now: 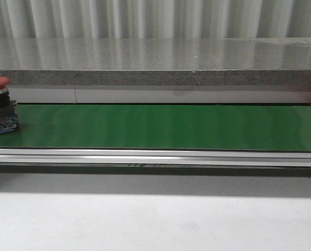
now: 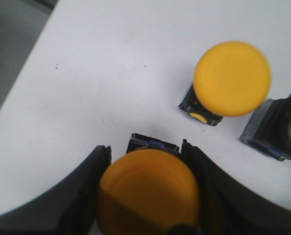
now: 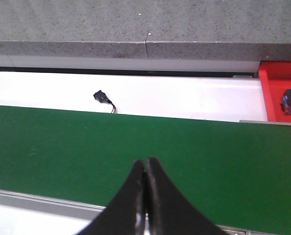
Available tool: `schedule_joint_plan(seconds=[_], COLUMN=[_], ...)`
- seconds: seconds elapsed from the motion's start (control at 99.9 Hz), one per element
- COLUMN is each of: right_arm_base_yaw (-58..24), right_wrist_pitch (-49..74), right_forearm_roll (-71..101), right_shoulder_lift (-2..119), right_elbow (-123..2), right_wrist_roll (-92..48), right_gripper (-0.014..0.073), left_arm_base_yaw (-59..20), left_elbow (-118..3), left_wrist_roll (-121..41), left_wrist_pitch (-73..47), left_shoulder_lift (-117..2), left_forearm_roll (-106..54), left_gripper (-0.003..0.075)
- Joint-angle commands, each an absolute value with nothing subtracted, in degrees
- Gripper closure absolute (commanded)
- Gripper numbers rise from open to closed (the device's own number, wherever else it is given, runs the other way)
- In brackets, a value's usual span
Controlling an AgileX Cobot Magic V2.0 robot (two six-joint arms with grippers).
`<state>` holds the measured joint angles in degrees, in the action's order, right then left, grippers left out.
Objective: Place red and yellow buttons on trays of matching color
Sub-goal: 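Grasp a yellow-capped button with the left gripper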
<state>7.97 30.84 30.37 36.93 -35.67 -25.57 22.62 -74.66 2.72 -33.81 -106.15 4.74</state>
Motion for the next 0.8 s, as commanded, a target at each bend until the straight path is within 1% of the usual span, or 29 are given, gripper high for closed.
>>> schedule_joint_plan(seconds=[0.0,0.17,0.361,0.501,0.631,0.791], right_arm_base_yaw=[7.9,7.9,7.9,7.9,7.9,7.9], right_wrist_pitch=[27.7,27.7,27.7,27.7,27.7,27.7], right_forearm_roll=[31.1,31.1,31.1,31.1,31.1,31.1], right_shoulder_lift=[36.8,36.8,36.8,36.8,36.8,36.8], right_elbow=[-37.1,-37.1,-37.1,-37.1,-37.1,-37.1], right_wrist_roll=[-26.0,-26.0,-26.0,-26.0,-26.0,-26.0], right_gripper=[0.0662,0.0662,0.0662,0.0662,0.0662,0.0662], left_arm_base_yaw=[22.4,20.5,16.0,11.1,6.8,4.6], left_elbow=[-76.4,-76.4,-76.4,-76.4,-74.9,-72.0], left_wrist_roll=[3.3,2.3,1.3,-1.7,-1.7,-1.7], left_wrist_pitch=[-32.9,-36.6,-41.0,-45.3,-44.6,-43.4], left_shoulder_lift=[-98.3,-89.3,-83.2,-82.6,-82.7,-82.7], left_forearm_roll=[4.7,4.7,4.7,4.6,4.7,5.1], left_gripper=[0.0741,0.0741,0.0741,0.0741,0.0741,0.0741])
